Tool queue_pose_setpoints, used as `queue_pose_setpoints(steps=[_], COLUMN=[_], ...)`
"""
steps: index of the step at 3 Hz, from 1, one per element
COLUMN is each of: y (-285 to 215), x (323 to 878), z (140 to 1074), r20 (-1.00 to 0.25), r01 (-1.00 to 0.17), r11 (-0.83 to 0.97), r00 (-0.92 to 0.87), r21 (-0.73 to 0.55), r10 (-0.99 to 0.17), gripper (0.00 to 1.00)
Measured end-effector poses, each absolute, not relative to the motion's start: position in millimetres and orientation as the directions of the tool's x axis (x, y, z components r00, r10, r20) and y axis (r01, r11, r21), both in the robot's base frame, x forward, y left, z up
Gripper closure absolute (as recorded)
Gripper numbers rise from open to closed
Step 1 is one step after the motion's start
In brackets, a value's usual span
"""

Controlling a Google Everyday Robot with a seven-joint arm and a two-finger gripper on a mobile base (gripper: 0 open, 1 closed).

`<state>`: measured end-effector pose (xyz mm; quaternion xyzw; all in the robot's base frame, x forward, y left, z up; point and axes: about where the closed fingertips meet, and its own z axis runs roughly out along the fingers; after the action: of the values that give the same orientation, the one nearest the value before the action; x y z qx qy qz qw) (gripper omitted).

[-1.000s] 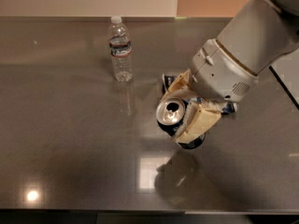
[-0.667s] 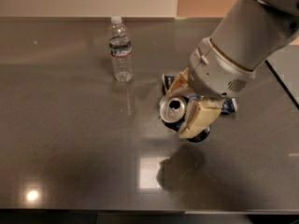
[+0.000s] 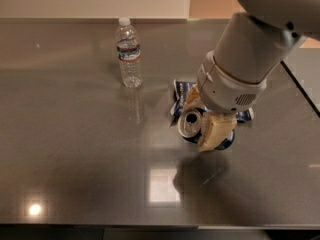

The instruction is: Knock pepsi can over

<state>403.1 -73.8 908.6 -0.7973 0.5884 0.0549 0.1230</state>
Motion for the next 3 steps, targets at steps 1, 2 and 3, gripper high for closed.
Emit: queue_pose_setpoints(steps=[1, 2, 3], y=[-77.7, -80.1, -80.5], x=[399.1, 395.0, 394.5], z=[894.5, 877.6, 867.5], r20=[-0.149, -0.073, -0.029], r01=[-0.942, -0.934, -0.93], r11=[-0.307, -0.337, -0.352], r00=[0.326, 0.346, 0.357], r21=[-0.135, -0.118, -0.107], r10=[-0.934, -0.935, -0.934], gripper=[1.0, 0.83, 0.61])
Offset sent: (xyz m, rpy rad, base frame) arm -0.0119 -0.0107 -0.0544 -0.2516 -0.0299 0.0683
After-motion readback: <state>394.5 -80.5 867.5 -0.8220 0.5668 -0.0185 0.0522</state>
